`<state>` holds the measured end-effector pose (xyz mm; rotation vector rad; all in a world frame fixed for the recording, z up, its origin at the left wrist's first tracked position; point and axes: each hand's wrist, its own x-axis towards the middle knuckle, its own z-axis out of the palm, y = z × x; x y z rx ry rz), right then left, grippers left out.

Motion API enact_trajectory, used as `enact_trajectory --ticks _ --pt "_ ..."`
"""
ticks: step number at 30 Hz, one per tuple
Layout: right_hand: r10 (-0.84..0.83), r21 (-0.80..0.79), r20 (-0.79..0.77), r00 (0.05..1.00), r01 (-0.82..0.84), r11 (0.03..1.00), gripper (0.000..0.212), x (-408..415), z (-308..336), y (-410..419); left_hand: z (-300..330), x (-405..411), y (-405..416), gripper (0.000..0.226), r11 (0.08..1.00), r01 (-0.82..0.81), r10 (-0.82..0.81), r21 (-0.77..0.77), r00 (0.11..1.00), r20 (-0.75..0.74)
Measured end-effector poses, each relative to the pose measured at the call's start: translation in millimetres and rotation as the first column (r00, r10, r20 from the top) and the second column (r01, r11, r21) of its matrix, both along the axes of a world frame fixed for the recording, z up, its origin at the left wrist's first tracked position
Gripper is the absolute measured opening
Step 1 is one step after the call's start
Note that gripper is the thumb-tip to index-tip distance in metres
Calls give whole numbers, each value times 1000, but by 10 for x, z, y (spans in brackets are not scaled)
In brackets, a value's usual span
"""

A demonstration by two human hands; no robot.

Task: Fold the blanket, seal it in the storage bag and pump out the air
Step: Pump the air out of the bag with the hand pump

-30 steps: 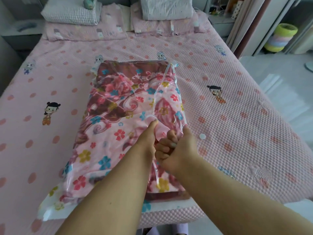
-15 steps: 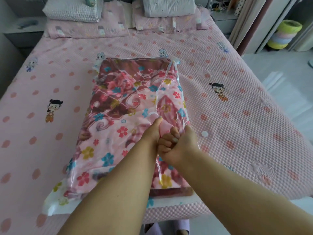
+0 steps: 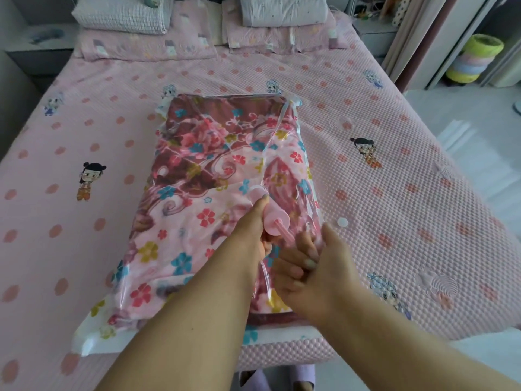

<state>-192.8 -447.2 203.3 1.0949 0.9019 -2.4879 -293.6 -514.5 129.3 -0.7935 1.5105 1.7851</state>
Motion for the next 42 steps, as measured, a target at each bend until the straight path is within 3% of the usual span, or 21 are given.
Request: enact_trajectory --ticks 2,6,9,11,13,16,19,21,23,25,28,31,32,35,36,39,42 --pt "-31 30 25 999 30 999 62 38 -20 27 -22 -42 -22 41 999 -50 50 16 999 3" --pt "-92 61 36 995 90 994 63 -484 -182 20 41 -61 68 78 979 -29 14 204 997 75" --pt "-16 169 -57 998 25 985 62 -445 -242 63 90 -21 57 68 980 76 -88 185 995 57" --pt "-16 14 -27 1000 16 1000 63 -202 -105 61 73 8 36 49 996 9 -13 90 999 48" --pt "-33 9 4 999 33 999 64 -41 0 82 78 31 40 42 999 -33 32 30 999 30" --pt "-89 -25 -4 996 89 996 63 -308 -25 137 154 -4 106 45 991 -13 6 130 999 52" --pt "-54 97 -13 998 55 994 62 -595 -54 88 210 -73 121 70 964 43 -50 262 999 21" --pt "-7 140 -62 998 15 990 63 -485 -23 105 183 -66 108 65 969 45 -55 243 998 36" --pt "-13 -17 -51 999 12 1000 63 -245 107 97 109 -25 65 48 993 2 -8 121 999 45" --pt "-38 -4 -18 999 38 999 62 -160 166 101 83 -21 51 49 997 -42 39 69 998 45" --pt "-108 -16 -4 994 108 994 66 -422 108 68 147 -75 44 54 990 2 -10 144 998 56" --pt "-33 129 -39 999 38 991 67 -527 56 84 207 -35 54 67 969 37 -45 242 999 28" --pt "-3 165 -65 998 13 986 66 -432 62 104 180 -13 61 63 977 51 -60 208 997 37" --pt "-8 -3 -31 999 7 1000 63 -12 270 111 149 26 35 43 998 18 -21 58 998 55" --pt "-16 20 -10 1000 17 1000 64 37 292 128 105 1 34 41 999 7 -9 38 999 46" --pt "-97 -25 -15 995 97 995 66 -191 244 140 162 -39 57 49 998 -7 4 65 999 53" --pt "-85 64 10 996 84 994 66 -540 143 57 211 -88 91 64 989 46 -46 139 999 2"
